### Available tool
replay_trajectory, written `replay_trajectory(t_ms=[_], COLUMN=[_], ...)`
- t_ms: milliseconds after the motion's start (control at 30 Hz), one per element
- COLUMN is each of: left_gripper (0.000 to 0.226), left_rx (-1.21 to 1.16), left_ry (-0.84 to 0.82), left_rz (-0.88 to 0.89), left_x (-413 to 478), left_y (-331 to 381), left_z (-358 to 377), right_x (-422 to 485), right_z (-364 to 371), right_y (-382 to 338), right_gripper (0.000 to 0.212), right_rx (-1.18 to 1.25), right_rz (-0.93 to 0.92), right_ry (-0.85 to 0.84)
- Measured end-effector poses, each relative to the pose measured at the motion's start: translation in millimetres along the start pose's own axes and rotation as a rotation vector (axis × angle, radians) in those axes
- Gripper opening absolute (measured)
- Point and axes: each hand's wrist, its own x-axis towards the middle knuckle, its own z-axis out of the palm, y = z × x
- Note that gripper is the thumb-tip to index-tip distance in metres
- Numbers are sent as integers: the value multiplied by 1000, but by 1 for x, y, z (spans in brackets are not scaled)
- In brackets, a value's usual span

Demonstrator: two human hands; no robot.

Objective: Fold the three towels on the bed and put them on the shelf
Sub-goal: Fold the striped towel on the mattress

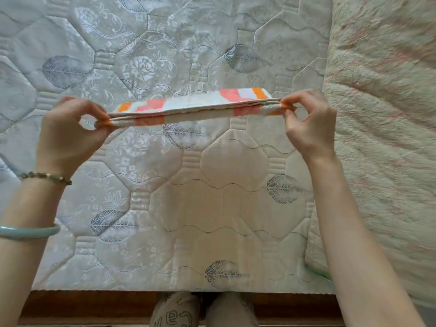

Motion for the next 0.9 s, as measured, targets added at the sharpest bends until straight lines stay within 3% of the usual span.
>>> replay_trajectory(t_ms=[100, 167, 233, 300, 367, 433, 567, 667, 767, 900], left_gripper=[38, 31, 21, 19, 16, 15, 19, 48, 60, 58], left_rx=[-16, -4, 7, -162, -306, -383, -382, -63, 180, 342], left_ry=[102, 73, -15, -132, -236, -317, -374, -247, -187, -397], left_rz=[-21, 9, 54, -85, -209, -323, -532, -554, -322, 134], left_x=[-5, -8, -18, -26, -33, -33, -26, -37, -67, -110], left_y=[3, -1, -4, -2, -1, -5, -30, -34, -8, 5], left_z=[-12, -15, -21, -32, -39, -37, 20, 86, 133, 182], right_x=[-13, -22, -29, -31, -32, -30, -39, -53, -76, -142], right_z=[-12, -13, -20, -36, -49, -45, 18, 67, 91, 138], right_y=[-14, -21, -23, -25, -27, -20, 26, 53, 40, -1], right_gripper=[28, 40, 28, 18, 14, 12, 12, 36, 48, 51], right_rx=[-17, -90, -133, 0, 295, 469, 352, 180, -21, -231], right_rz=[-67, -62, -67, 54, 242, 392, 608, 697, 577, -12], right_ry=[78, 24, -35, -215, -415, -512, -650, -522, -276, -479])
